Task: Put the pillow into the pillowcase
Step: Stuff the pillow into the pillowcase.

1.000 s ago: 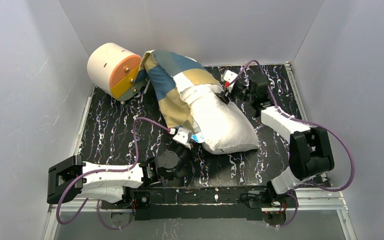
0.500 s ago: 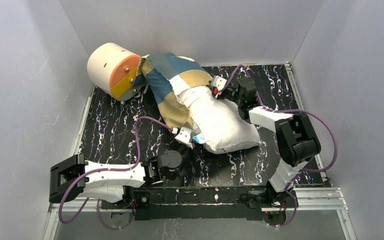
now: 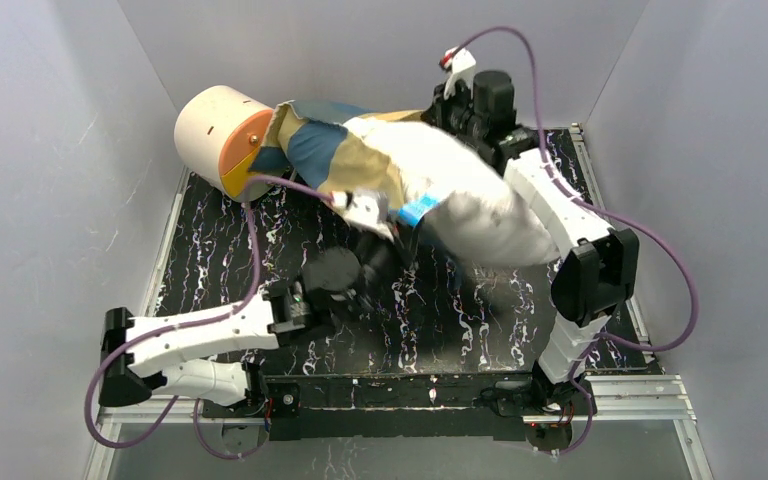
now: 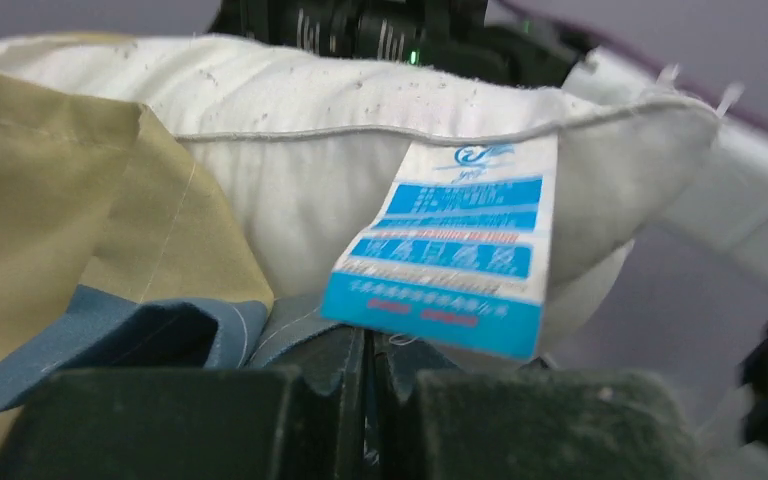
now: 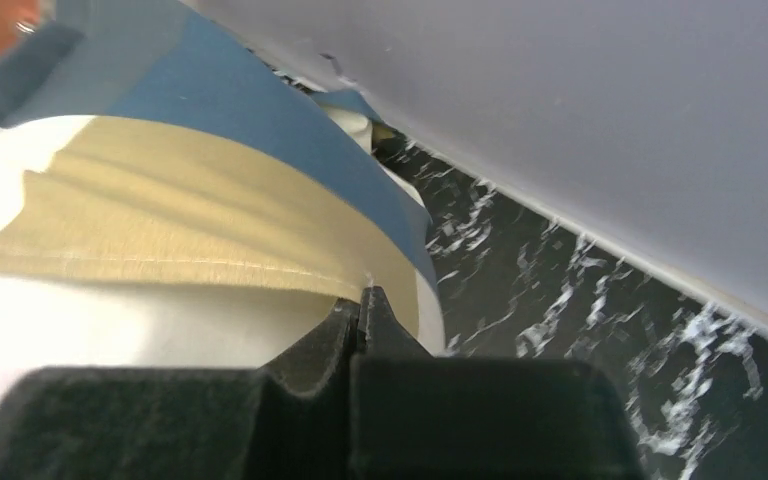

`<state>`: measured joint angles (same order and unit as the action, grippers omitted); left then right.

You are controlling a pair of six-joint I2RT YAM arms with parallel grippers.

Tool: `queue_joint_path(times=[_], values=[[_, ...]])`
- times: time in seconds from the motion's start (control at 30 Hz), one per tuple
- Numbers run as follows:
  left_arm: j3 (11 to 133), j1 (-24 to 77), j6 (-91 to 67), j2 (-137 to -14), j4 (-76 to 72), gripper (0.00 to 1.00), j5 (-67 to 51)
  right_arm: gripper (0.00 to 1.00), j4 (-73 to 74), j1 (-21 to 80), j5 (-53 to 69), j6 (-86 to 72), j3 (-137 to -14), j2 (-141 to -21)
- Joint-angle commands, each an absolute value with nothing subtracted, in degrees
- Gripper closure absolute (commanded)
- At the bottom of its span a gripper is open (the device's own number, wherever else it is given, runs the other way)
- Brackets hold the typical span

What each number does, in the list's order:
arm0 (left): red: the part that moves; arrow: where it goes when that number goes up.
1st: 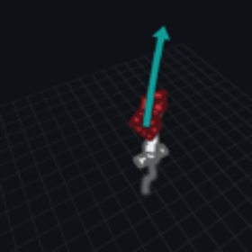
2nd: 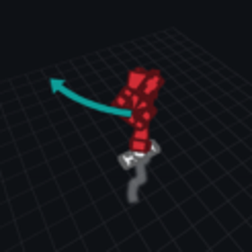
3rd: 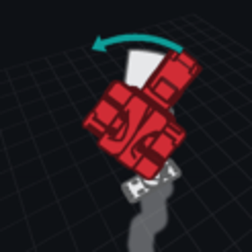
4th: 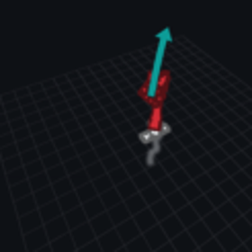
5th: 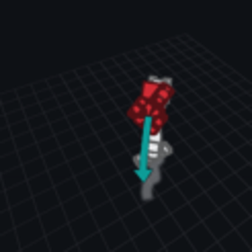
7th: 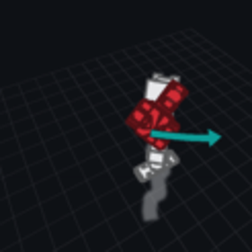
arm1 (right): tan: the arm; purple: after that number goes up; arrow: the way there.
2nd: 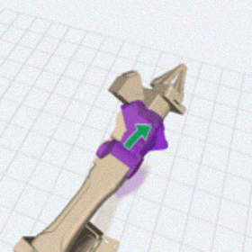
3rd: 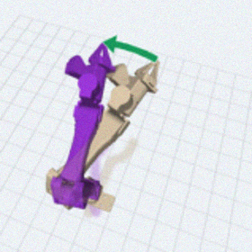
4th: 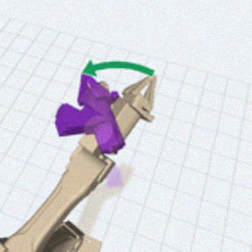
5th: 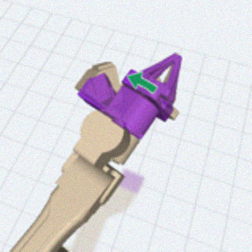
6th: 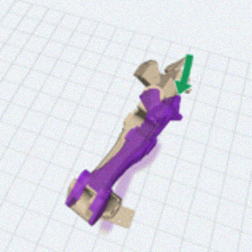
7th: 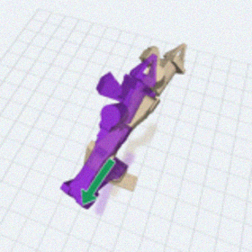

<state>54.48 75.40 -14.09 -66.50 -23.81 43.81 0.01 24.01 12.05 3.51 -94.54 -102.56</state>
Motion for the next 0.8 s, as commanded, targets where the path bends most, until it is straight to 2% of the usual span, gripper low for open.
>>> queue_joint_path(times=[0.0,0.2,0.4,0.47,0.57,0.67,0.77], values=[[77.2,75.2,-8.2,-66.3,-20.5,1.0,42.0,0.99,37.7,24.3,16.5,-14.8,-112.2,-101.3],[109.2,74.1,-1.0,-77.1,-6.2,1.0,41.0,0.99,55.8,23.2,23.1,-21.0,-122.7,-94.2],[141.9,72.2,0.5,-94.2,18.7,1.0,43.7,0.99,55.9,22.2,32.5,-29.3,-128.2,-87.6],[142.9,69.2,-5.3,-95.8,22.7,1.0,40.6,0.99,50.3,21.9,38.5,-35.7,-124.3,-85.9],[135.3,54.6,-22.8,-94.3,26.7,1.0,23.0,0.99,35.1,21.7,43.8,-48.7,-114.8,-80.9],[128.2,42.9,-33.7,-94.7,25.9,1.0,7.7,0.99,21.7,21.0,44.2,-61.7,-108.1,-77.2],[125.5,37.1,-39.7,-98.8,23.2,1.0,-3.2,0.99,9.1,19.9,42.8,-76.2,-100.8,-76.3]])
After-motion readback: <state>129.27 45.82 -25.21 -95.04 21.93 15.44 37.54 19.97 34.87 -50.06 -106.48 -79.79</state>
